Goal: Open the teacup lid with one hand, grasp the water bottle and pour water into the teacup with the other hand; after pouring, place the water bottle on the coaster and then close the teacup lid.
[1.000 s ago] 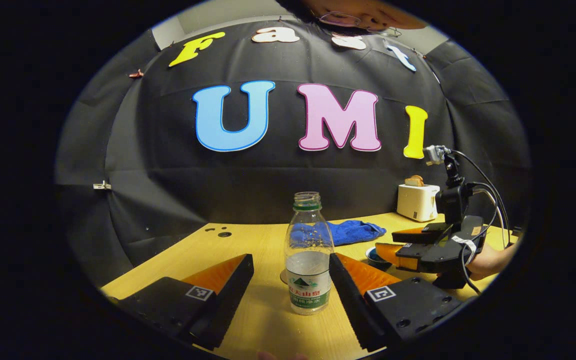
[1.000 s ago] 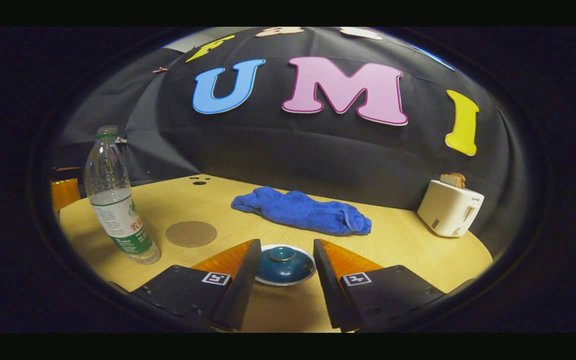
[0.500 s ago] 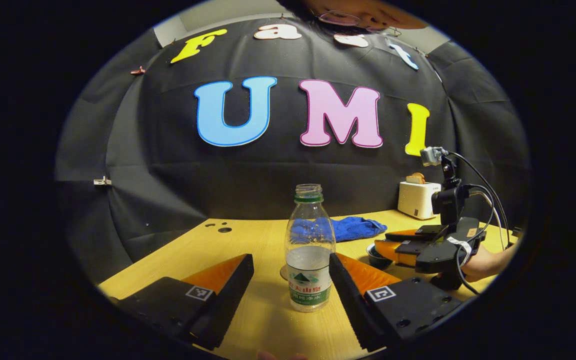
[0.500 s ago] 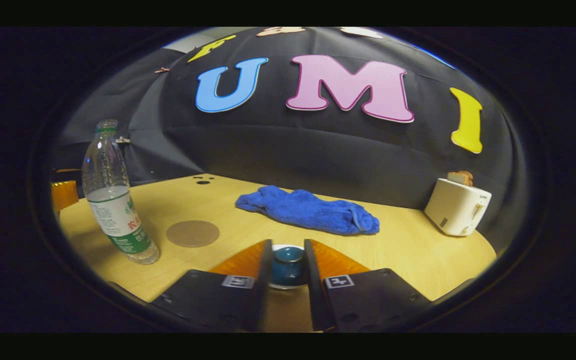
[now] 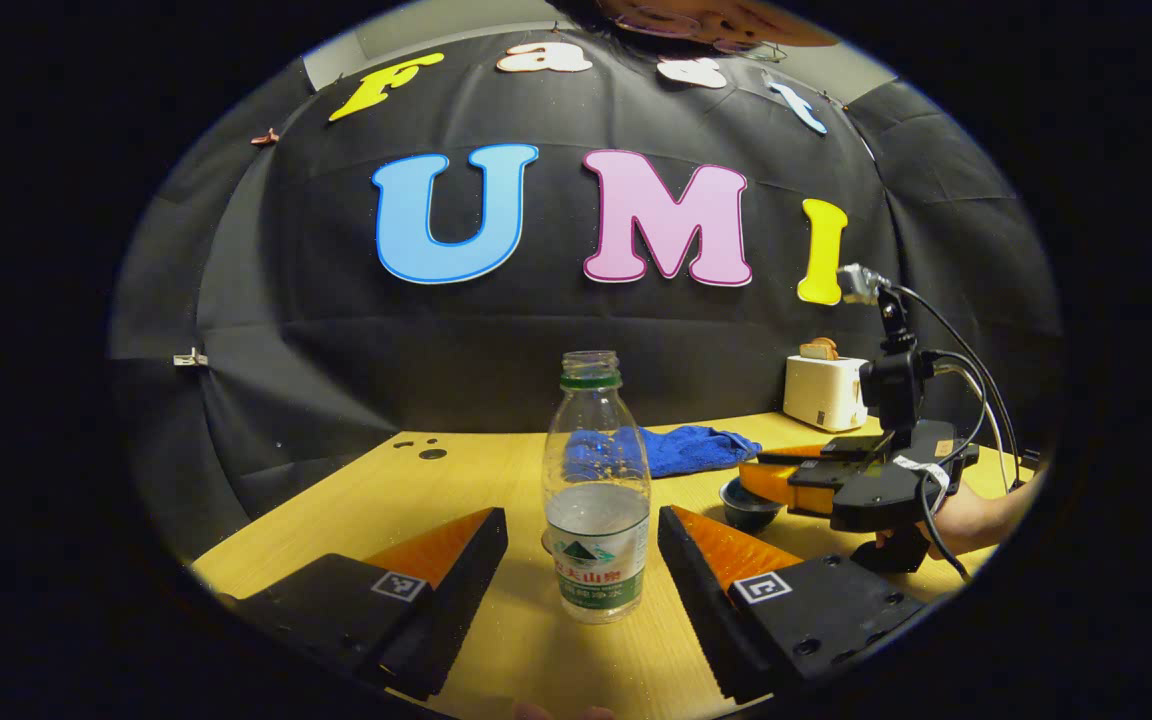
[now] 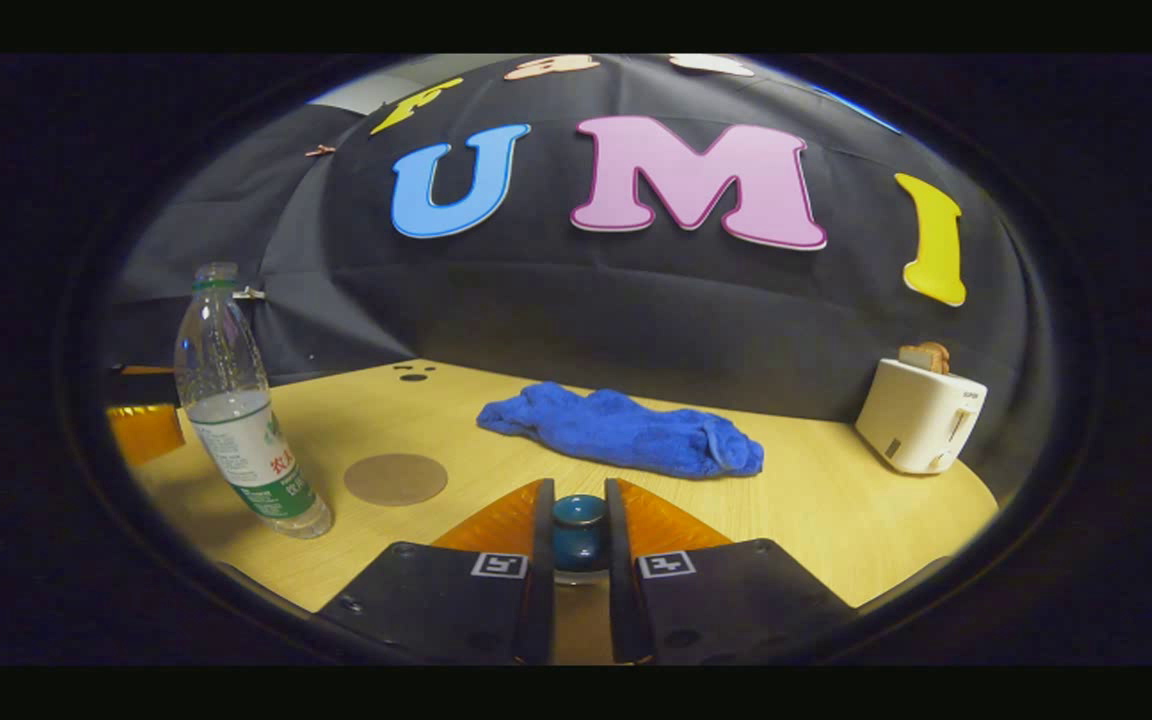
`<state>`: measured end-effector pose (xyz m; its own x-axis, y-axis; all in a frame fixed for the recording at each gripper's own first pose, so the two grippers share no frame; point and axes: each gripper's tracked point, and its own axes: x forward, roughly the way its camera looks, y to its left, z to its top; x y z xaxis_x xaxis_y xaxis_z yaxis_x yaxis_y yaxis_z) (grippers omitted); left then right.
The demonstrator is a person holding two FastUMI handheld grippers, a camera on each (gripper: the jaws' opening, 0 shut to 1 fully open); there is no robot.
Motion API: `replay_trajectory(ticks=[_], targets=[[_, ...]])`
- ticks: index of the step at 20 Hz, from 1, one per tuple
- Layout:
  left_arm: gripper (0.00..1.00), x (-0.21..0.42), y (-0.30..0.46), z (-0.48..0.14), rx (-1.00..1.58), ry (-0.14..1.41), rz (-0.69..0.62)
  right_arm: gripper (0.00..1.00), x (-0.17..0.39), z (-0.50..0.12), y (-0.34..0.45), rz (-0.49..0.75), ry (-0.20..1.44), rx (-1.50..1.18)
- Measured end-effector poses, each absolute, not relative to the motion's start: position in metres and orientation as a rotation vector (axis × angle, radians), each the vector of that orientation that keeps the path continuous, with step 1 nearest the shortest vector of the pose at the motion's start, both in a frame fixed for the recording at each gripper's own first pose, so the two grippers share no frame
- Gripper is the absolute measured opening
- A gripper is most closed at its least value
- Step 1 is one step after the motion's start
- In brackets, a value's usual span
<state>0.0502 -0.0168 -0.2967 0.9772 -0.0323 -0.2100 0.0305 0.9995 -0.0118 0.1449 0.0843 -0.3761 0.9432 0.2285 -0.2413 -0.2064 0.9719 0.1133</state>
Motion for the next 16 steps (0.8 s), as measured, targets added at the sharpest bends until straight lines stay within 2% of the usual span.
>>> replay_trajectory(ticks=[2,3,4,5,6,7,8,9,10,16], targets=[[0.95,0.055,-0.02,-0.299,-0.016,0.217,-0.036,0.3,0.148,-0.365,0.076,0.209,0.237,0.09],[0.95,0.056,-0.021,-0.304,-0.02,0.224,-0.036,0.25,0.148,-0.36,0.069,0.2,0.227,0.09],[0.95,0.058,-0.02,-0.308,-0.023,0.232,-0.034,0.25,0.148,-0.356,0.062,0.19,0.217,0.086],[0.95,0.061,-0.021,-0.313,-0.025,0.235,-0.031,0.3,0.147,-0.351,0.054,0.179,0.207,0.079],[0.95,0.064,-0.021,-0.316,-0.024,0.236,-0.029,0.3,0.146,-0.347,0.046,0.169,0.201,0.074],[0.96,0.068,-0.022,-0.319,-0.021,0.234,-0.027,0.25,0.144,-0.345,0.039,0.159,0.199,0.071],[0.95,0.071,-0.023,-0.321,-0.016,0.235,-0.027,0.3,0.142,-0.344,0.03,0.146,0.198,0.069],[0.95,0.075,-0.024,-0.324,-0.007,0.235,-0.025,0.3,0.14,-0.343,0.023,0.137,0.2,0.068],[0.95,0.08,-0.023,-0.326,0.001,0.232,-0.016,0.25,0.138,-0.343,0.016,0.126,0.201,0.065],[0.96,0.096,-0.024,-0.344,-0.013,0.253,0.0,0.25,0.129,-0.347,-0.012,0.091,0.217,0.053]])
